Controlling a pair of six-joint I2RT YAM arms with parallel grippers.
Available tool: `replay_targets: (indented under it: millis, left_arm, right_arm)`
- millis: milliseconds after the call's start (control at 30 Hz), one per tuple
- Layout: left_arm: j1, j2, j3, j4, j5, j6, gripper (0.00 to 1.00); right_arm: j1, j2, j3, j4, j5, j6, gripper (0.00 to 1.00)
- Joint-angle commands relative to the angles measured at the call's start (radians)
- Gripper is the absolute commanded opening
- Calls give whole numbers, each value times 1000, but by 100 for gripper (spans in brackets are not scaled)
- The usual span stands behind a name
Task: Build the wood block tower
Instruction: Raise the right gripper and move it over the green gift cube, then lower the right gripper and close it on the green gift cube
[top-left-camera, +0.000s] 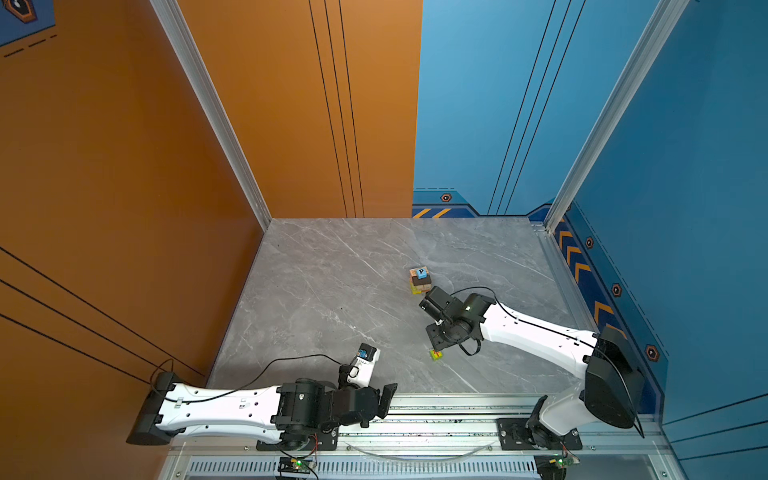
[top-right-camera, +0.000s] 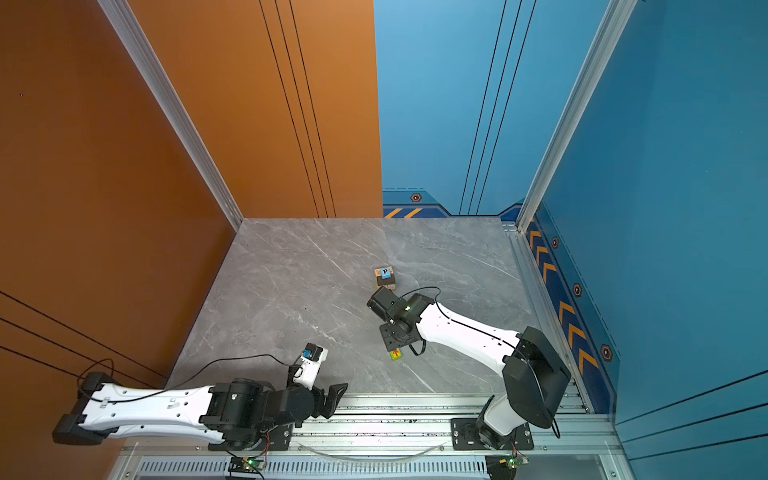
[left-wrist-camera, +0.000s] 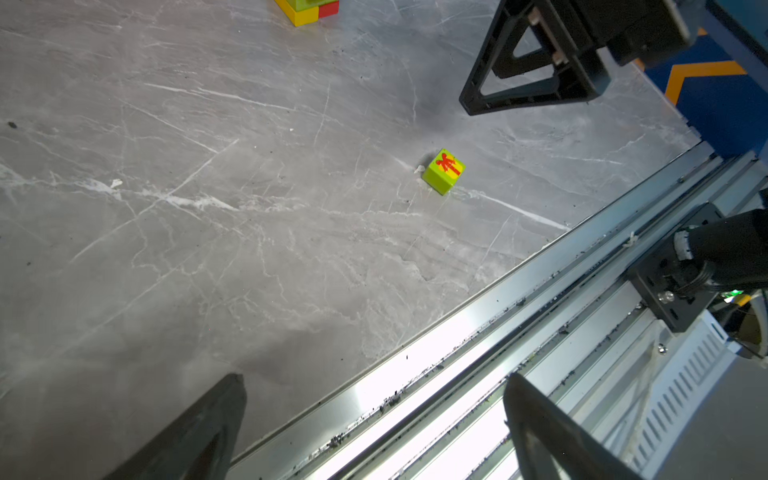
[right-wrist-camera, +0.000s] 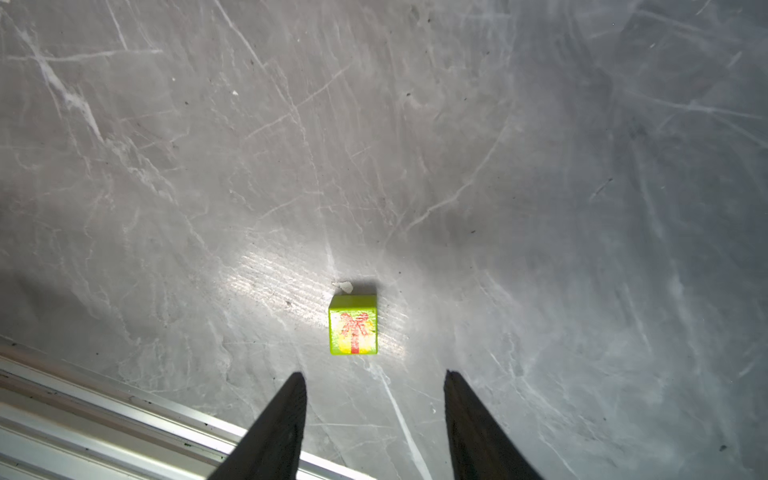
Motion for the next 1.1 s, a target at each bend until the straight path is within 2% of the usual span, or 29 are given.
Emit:
replay_targets:
  millis: [0, 433, 1067]
  left_arm:
    - [-16, 11, -9, -24, -79, -54, 98]
    - [6, 5, 16, -54, -88, -35, 98]
    - [50, 13, 27, -68, -53, -29, 98]
  right_arm:
    - [31, -3, -31, 71, 40, 47, 55]
    - [44, 84, -85, 153, 13, 47, 55]
    - [47, 147, -135, 217, -14, 69, 47]
